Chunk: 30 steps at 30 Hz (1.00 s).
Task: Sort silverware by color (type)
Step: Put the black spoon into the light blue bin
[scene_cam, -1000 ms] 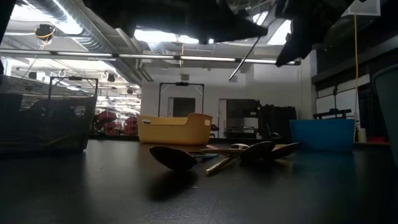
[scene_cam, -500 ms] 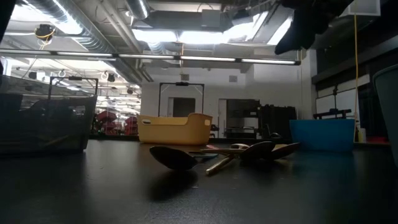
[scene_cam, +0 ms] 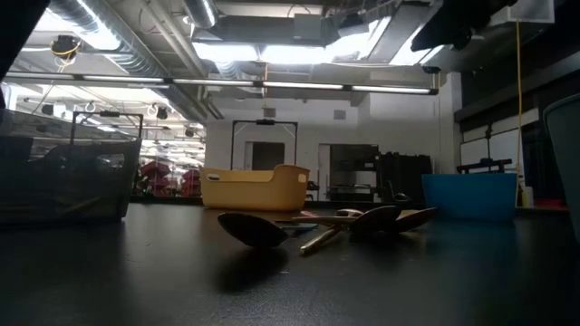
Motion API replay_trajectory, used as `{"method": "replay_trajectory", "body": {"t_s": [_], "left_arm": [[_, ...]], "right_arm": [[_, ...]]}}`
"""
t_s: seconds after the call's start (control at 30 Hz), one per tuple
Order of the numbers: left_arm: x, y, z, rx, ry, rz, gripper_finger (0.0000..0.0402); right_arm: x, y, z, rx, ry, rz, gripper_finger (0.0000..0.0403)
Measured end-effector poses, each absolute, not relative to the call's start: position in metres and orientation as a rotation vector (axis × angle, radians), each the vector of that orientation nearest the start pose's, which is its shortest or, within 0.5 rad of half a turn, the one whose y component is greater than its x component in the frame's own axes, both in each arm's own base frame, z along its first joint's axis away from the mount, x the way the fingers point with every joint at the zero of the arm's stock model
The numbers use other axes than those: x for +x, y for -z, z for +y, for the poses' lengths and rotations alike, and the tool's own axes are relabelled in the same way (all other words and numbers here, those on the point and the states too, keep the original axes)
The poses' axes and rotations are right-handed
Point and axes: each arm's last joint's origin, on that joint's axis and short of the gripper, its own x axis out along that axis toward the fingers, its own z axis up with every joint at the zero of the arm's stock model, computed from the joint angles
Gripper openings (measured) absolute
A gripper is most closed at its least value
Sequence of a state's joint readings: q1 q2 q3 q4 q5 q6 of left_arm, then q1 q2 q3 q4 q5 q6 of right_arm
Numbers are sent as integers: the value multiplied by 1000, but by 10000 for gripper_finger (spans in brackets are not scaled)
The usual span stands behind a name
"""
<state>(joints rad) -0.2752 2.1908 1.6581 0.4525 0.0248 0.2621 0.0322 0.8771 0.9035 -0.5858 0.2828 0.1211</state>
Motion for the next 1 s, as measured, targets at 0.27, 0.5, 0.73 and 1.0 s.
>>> {"method": "replay_trajectory", "body": {"t_s": [0.27,0.5,0.73,1.0], "left_arm": [[516,-214,-127,5,395,98,8],[518,-213,-119,-49,398,119,8],[517,-207,-128,-44,463,127,8],[519,-204,-125,-77,474,129,8]], "right_arm": [[162,-331,-3,36,288,476,67],[161,-332,-3,38,288,474,67],[160,-331,-3,38,288,480,67],[160,-331,-3,39,288,487,67]]}}
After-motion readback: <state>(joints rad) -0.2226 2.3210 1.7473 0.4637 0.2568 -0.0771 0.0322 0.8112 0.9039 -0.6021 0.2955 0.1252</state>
